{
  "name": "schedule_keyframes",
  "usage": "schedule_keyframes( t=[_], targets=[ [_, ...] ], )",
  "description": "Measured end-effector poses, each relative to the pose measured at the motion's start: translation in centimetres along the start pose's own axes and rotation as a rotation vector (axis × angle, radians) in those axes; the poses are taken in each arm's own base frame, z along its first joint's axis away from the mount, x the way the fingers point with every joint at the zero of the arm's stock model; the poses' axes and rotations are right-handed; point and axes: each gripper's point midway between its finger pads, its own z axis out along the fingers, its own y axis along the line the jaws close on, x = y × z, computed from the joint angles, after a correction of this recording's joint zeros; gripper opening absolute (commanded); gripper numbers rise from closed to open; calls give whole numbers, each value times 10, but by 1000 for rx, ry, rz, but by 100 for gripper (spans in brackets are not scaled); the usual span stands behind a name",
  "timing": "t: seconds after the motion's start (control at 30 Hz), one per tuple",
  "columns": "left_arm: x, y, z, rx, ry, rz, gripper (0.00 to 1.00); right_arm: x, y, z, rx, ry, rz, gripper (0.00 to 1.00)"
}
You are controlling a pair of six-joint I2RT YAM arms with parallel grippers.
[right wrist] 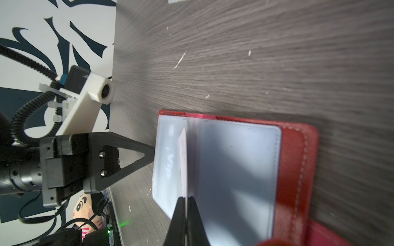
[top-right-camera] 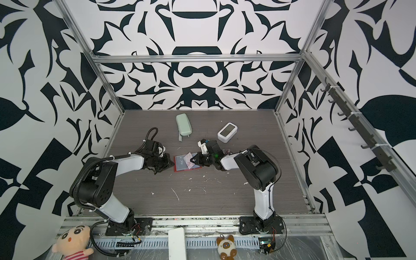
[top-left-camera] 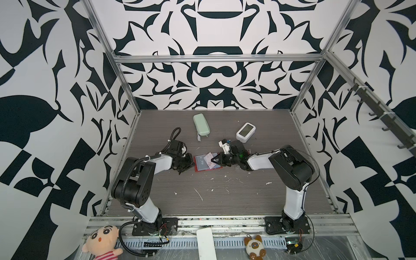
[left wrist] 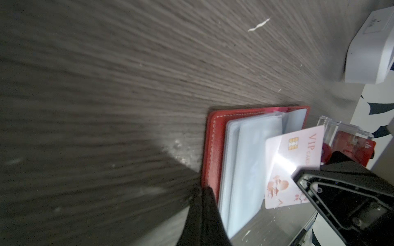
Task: Insert credit cards into a card holder
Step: Insert the credit card into the card slot.
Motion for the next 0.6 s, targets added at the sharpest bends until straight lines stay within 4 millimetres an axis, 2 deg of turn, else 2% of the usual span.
schedule_keyframes(
  t=[0.6],
  targets=[
    [1, 0, 1, 14, 1, -18, 0, 0, 2, 6, -9, -58, 3, 0]
  ],
)
